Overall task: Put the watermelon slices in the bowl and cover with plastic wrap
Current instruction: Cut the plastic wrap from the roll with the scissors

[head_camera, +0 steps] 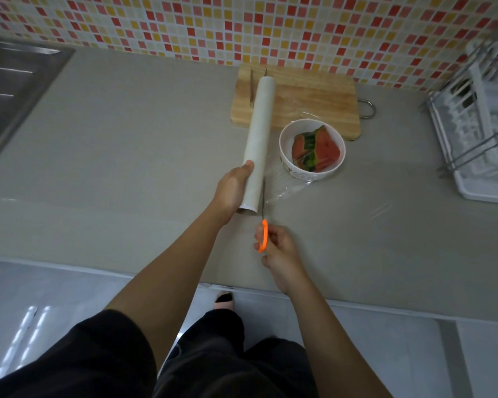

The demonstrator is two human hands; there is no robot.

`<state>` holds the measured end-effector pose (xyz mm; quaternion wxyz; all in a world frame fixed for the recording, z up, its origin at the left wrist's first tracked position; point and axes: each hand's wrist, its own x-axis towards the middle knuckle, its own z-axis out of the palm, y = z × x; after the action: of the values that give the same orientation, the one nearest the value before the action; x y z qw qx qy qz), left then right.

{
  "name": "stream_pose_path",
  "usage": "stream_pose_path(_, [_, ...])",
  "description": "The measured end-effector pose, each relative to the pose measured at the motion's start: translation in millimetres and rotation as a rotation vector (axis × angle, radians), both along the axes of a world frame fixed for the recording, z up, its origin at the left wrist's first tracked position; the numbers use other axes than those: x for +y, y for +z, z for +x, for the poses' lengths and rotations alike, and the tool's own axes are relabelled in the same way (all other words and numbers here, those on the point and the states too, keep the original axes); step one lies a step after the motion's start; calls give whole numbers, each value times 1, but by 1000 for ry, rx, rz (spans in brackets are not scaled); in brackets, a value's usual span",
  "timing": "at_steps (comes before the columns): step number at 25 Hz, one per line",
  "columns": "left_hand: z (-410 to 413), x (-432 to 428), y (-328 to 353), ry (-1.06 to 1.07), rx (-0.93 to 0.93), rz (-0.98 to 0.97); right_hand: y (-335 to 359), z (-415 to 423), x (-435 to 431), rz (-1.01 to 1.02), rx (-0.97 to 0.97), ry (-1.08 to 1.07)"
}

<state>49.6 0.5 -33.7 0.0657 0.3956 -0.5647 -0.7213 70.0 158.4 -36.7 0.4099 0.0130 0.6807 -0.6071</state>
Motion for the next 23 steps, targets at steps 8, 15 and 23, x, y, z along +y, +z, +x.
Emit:
stream_pose_path(8, [1,1,1,4,-1,11,8,-17,-12,-8,-49,14])
stream_pose_path(15, [1,0,1,-6,7,30,3,-30,-20,-6,48,-9])
stream_pose_path(23, [3,0,4,0,28,53,9,-55,-33,4,83,21])
